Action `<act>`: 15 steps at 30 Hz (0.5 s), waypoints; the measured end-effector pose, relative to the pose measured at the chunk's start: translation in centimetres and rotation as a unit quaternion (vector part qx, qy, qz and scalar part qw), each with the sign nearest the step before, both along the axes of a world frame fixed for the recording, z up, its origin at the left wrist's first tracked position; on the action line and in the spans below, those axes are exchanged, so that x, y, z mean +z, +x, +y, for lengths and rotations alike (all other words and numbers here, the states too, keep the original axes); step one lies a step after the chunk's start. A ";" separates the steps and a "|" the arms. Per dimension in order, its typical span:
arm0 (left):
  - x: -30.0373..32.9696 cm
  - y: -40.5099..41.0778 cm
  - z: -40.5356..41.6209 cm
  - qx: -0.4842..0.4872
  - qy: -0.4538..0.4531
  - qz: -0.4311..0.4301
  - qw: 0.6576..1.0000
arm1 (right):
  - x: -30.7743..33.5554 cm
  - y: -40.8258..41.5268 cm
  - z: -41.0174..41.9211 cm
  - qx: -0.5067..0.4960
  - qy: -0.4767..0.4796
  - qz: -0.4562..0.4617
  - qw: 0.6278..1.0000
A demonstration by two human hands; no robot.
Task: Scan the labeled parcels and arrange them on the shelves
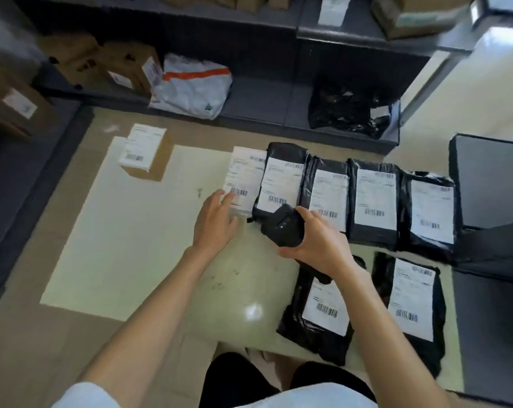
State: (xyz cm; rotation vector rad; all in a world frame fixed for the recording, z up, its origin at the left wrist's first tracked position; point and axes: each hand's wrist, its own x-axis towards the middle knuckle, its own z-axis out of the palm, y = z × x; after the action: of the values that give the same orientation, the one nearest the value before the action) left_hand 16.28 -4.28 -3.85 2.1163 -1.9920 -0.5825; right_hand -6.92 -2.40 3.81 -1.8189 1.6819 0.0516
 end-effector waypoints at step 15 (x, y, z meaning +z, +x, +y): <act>-6.2 5.7 -6.4 -0.106 0.106 -0.053 0.987 | -2.4 6.6 -1.5 -0.190 0.041 -0.006 0.981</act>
State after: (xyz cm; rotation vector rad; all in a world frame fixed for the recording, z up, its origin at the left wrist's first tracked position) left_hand 21.99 -10.73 -10.06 2.1052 -2.3287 -0.7622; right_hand -0.32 -3.86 1.43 -1.4105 1.9591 -0.0525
